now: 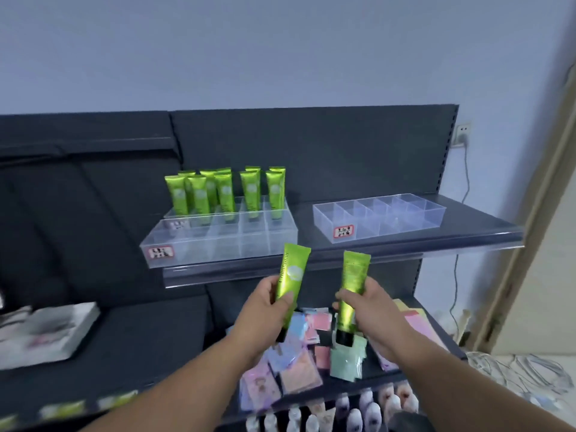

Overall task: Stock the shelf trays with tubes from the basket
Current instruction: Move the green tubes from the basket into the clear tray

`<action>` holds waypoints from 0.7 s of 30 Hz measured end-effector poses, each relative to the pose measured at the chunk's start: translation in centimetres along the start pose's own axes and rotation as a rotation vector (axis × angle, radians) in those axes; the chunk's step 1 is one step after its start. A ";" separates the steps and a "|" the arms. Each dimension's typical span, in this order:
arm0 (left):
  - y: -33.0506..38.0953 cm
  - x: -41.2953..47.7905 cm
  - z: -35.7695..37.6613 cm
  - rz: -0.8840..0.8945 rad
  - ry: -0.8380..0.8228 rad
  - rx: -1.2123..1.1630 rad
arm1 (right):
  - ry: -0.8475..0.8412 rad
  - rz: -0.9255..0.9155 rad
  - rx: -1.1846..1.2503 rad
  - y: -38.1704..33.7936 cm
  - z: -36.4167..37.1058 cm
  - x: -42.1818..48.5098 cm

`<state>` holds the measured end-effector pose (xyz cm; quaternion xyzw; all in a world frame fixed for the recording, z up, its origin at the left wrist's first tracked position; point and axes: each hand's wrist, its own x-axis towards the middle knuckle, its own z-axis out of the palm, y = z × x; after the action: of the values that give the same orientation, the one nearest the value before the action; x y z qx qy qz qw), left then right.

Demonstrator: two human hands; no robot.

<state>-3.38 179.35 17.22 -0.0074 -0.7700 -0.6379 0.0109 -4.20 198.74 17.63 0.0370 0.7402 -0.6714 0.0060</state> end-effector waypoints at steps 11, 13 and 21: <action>3.8 -1.9 -16.3 0.152 0.232 -0.087 | -0.141 -0.085 -0.005 -8.7 14.5 -2.1; 4.2 -1.7 -17.9 0.170 0.256 -0.100 | -0.194 -0.095 -0.028 -9.6 15.9 -1.3; 6.1 2.3 -21.9 0.200 0.345 -0.156 | -0.237 -0.255 -0.032 -13.8 19.2 3.0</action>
<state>-5.40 158.94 27.37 0.0247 -0.7003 -0.6832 0.2054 -8.88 178.50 29.31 -0.1366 0.7437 -0.6543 0.0088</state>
